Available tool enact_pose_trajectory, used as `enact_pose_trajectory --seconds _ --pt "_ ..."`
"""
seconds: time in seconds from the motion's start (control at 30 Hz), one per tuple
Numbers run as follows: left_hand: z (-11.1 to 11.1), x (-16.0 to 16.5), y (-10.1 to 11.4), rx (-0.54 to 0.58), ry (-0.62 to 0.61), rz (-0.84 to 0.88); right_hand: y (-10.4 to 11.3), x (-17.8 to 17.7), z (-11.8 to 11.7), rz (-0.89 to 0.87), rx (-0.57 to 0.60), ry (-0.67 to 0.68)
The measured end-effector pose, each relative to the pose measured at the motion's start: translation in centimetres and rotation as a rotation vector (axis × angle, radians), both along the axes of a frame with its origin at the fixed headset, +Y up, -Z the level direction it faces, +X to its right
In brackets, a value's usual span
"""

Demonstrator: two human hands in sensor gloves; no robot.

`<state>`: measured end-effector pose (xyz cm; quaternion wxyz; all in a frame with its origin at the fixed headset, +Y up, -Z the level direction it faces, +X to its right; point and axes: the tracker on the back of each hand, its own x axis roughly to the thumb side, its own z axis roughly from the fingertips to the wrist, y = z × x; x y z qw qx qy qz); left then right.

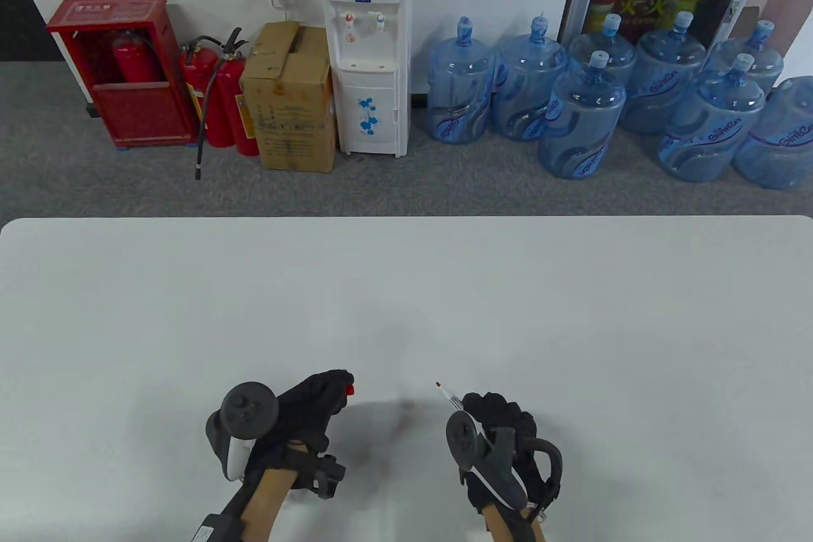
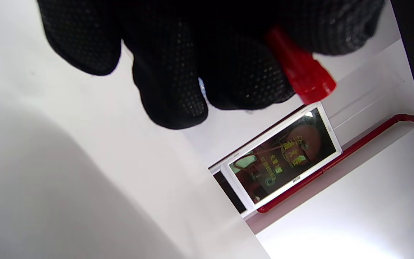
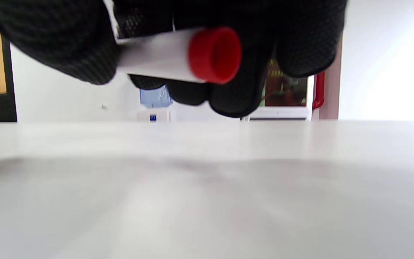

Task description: Insert the marker cap back onto the marker

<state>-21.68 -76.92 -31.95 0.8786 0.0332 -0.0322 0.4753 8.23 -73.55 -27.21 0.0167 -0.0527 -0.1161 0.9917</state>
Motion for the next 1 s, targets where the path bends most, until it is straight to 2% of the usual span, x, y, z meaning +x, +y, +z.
enact_pose_trajectory --seconds 0.23,0.37,0.53,1.0 --pt "0.5 1.7 0.1 -0.003 -0.051 -0.073 0.5 -1.0 0.8 0.061 0.187 0.095" --pt "0.9 2.4 0.2 0.016 -0.063 -0.073 0.3 -1.5 1.0 -0.001 0.191 0.137" --pt "1.2 3.2 0.1 0.006 -0.087 -0.056 0.0 -2.4 1.3 0.056 0.233 0.211" --pt "1.4 4.5 -0.1 0.006 -0.137 -0.09 0.1 -3.1 1.6 0.073 0.233 0.239"
